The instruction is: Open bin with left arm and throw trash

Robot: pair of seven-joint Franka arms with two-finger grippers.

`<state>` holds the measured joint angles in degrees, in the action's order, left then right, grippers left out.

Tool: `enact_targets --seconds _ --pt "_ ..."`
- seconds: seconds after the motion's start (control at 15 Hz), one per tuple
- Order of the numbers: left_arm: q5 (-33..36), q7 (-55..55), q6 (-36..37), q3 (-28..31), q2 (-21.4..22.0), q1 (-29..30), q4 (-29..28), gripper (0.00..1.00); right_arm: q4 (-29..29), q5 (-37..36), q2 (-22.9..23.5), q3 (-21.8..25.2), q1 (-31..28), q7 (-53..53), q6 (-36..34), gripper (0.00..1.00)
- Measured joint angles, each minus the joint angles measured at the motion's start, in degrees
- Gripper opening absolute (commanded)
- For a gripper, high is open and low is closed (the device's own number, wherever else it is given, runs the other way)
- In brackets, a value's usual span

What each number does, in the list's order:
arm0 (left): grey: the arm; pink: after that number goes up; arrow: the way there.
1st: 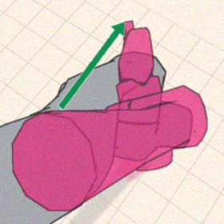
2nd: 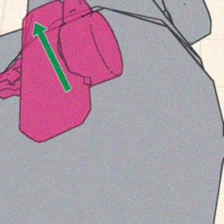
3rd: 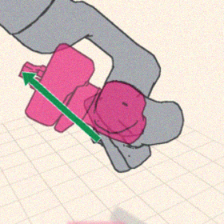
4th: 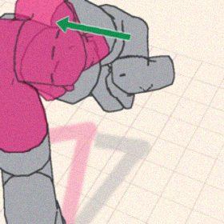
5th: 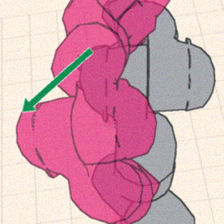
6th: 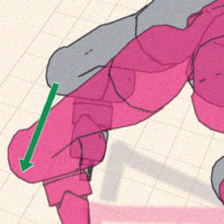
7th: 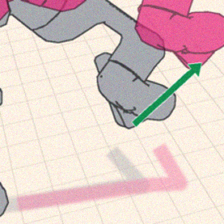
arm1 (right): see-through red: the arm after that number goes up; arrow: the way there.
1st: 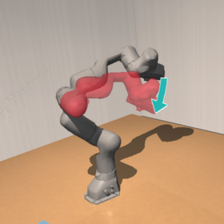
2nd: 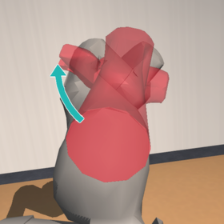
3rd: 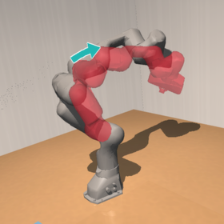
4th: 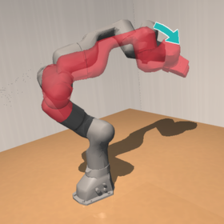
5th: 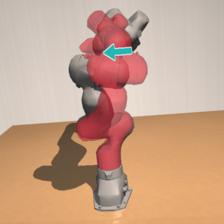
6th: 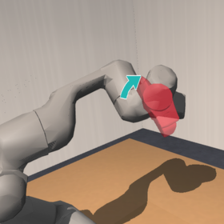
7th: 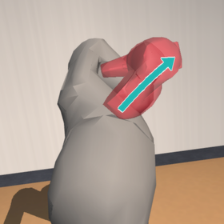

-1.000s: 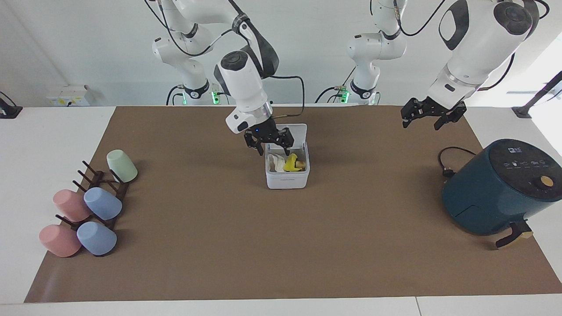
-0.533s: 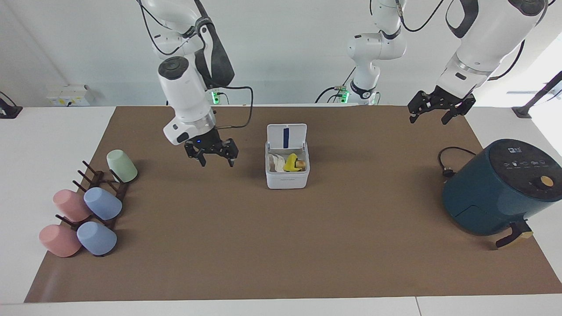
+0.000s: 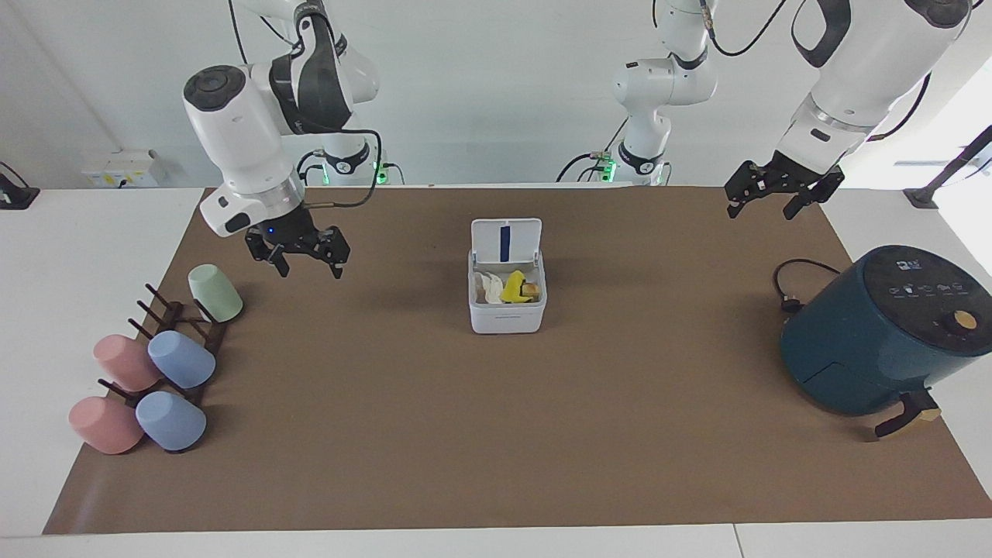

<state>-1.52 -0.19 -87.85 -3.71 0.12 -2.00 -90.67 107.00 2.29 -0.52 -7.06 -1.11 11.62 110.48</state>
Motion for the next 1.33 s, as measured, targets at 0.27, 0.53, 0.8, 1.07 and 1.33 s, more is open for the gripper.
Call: enact_targets --seconds 0.27,0.53,0.8,1.07,1.33 --pt "0.0 0.1 0.0 0.0 0.0 0.0 0.0 1.00 -8.6 -0.1 -0.1 0.0 -0.2 0.0 -10.5 1.00" --pt "0.0 0.2 0.0 0.0 0.0 0.1 0.0 1.00 -13.1 -2.9 -0.1 -0.1 -0.2 0.0 -18.0 1.00" --pt "0.0 0.2 0.0 0.2 0.1 0.1 0.0 1.00 -14.0 -4.1 -0.1 -0.2 -0.2 0.0 -20.1 1.00" --pt "0.0 0.2 0.0 0.2 0.1 0.1 0.0 1.00 -13.9 -4.1 0.0 -0.1 -0.9 0.0 -20.2 1.00" --pt "0.0 0.2 0.0 0.2 0.1 0.1 0.0 1.00 -13.9 -4.1 0.1 -0.1 -1.0 0.0 -20.3 1.00"
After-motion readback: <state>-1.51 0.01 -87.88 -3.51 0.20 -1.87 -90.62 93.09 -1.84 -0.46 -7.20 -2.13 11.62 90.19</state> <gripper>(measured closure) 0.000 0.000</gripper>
